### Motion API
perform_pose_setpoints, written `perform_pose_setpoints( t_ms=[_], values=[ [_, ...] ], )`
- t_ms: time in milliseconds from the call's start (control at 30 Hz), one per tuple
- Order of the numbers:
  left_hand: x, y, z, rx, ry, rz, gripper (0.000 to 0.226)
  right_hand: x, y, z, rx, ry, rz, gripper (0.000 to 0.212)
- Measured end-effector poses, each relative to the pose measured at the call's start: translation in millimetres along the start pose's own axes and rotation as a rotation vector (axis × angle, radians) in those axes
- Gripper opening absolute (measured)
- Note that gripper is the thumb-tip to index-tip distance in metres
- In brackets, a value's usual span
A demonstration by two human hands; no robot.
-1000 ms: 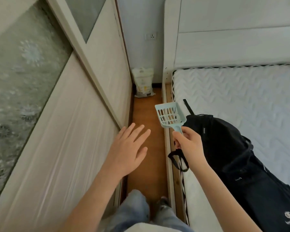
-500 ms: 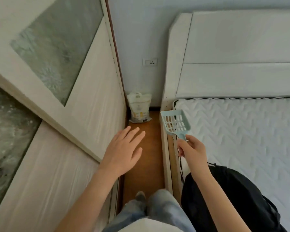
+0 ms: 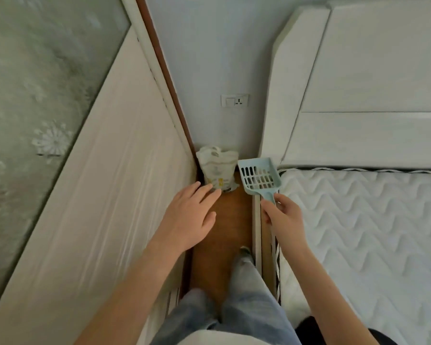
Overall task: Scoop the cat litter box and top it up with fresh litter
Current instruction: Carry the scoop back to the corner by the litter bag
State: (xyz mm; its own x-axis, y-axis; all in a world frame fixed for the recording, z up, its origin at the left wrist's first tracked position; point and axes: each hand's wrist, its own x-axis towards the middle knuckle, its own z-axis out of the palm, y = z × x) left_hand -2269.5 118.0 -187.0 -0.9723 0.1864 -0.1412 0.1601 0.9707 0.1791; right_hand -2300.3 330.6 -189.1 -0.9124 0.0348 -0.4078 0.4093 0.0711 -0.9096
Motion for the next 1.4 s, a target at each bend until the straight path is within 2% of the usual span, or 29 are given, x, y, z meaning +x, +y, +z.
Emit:
perform_pose_setpoints(
  t_ms=[200,433,600,867,1000,1167,1300,1400],
  values=[
    [91.8,-27.5,13.0,-0.010,-0.012,-0.019,0.050,100.8,-10.4,5.1,-0.054,-0.033,0.033,0.014],
    [175.3,-78.9,70.9,-0.033,-0.028,-0.048,0.051,196.6,36.1,40.2,-0.074,-0.002,0.118,0.015],
    [243.5,-122.8,167.5,-0.073,0.020,-0.013,0.048,277.2,119.7,76.0,-0.049,0.029,0.168,0.016],
    [347.8,-188.9,358.7,-0.074,0.051,0.149,0.044,415.4,290.9,126.2,0.090,0.122,0.258,0.016],
    [379.3,-215.6,435.2,-0.058,0.032,0.141,0.044,475.7,367.9,146.6,0.153,0.153,0.325,0.021],
    [403.6,-225.7,500.3,-0.074,-0.001,0.193,0.041,548.7,453.8,155.8,-0.009,0.310,0.289,0.008],
    [421.1,-233.5,541.6,-0.087,0.043,0.235,0.039,587.2,507.4,158.7,-0.225,0.319,0.279,0.039],
    [431.0,-242.4,572.6,-0.093,0.089,0.277,0.039,612.2,547.3,164.0,-0.468,0.314,0.262,0.039]
  ],
)
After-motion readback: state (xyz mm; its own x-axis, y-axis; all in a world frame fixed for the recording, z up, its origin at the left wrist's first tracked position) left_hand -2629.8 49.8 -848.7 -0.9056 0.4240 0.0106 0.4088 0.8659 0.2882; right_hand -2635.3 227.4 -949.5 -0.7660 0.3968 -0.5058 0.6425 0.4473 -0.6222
